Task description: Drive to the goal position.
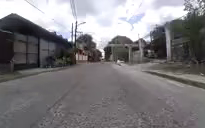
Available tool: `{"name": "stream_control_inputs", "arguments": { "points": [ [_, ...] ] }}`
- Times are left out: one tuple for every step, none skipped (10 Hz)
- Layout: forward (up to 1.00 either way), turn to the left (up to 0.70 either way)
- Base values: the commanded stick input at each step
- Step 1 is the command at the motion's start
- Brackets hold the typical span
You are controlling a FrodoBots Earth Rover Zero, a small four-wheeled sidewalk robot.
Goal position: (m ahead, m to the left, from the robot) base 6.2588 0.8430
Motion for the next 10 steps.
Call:
{"name": "stream_control_inputs", "arguments": {
  "points": [
    [1.0, 0.04],
    [1.0, 0.04],
    [1.0, 0.04],
    [1.0, 0.04],
    [1.0, 0.04],
    [1.0, 0.04],
    [1.0, 0.04],
    [1.0, 0.04],
    [1.0, 0.04],
    [1.0, 0.04]
  ]
}}
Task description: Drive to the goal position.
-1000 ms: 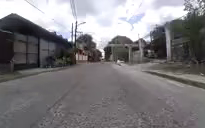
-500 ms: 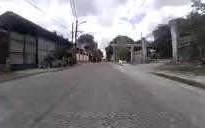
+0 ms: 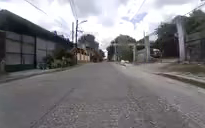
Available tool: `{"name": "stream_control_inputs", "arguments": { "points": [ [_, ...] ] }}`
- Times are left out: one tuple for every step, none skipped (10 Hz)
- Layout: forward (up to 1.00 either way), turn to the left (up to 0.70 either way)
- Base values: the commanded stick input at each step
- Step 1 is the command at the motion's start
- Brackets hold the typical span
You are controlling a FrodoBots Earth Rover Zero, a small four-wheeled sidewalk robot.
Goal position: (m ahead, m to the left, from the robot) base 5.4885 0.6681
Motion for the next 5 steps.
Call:
{"name": "stream_control_inputs", "arguments": {
  "points": [
    [1.0, 0.04],
    [1.0, 0.04],
    [1.0, 0.04],
    [1.0, 0.04],
    [1.0, 0.04]
  ]
}}
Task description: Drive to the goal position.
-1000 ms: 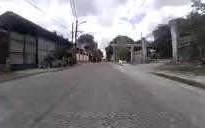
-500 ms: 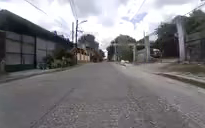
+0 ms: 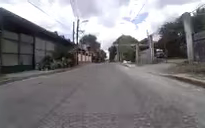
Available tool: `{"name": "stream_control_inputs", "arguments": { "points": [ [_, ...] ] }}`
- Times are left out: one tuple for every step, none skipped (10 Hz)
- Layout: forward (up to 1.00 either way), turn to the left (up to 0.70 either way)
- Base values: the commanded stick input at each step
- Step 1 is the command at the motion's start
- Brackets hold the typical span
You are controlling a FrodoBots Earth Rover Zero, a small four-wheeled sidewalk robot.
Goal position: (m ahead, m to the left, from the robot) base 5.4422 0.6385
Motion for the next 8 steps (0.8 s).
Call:
{"name": "stream_control_inputs", "arguments": {
  "points": [
    [1.0, 0.04],
    [1.0, 0.04],
    [1.0, 0.04],
    [1.0, 0.04],
    [1.0, 0.04],
    [1.0, 0.04],
    [1.0, 0.04],
    [1.0, 0.04]
  ]
}}
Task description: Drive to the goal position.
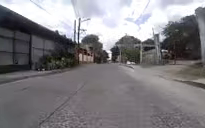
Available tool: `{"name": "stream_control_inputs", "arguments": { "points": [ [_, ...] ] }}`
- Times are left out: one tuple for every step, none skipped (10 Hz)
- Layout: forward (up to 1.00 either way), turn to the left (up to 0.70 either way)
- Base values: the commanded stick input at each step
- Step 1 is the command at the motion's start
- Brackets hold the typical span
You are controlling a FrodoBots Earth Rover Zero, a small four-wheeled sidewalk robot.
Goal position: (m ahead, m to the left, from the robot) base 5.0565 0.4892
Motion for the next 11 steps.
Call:
{"name": "stream_control_inputs", "arguments": {
  "points": [
    [1.0, 0.04],
    [1.0, 0.04],
    [1.0, 0.04],
    [1.0, 0.04],
    [1.0, 0.04],
    [1.0, 0.04],
    [1.0, 0.04],
    [1.0, 0.04],
    [1.0, 0.04],
    [1.0, 0.04],
    [1.0, 0.04]
  ]
}}
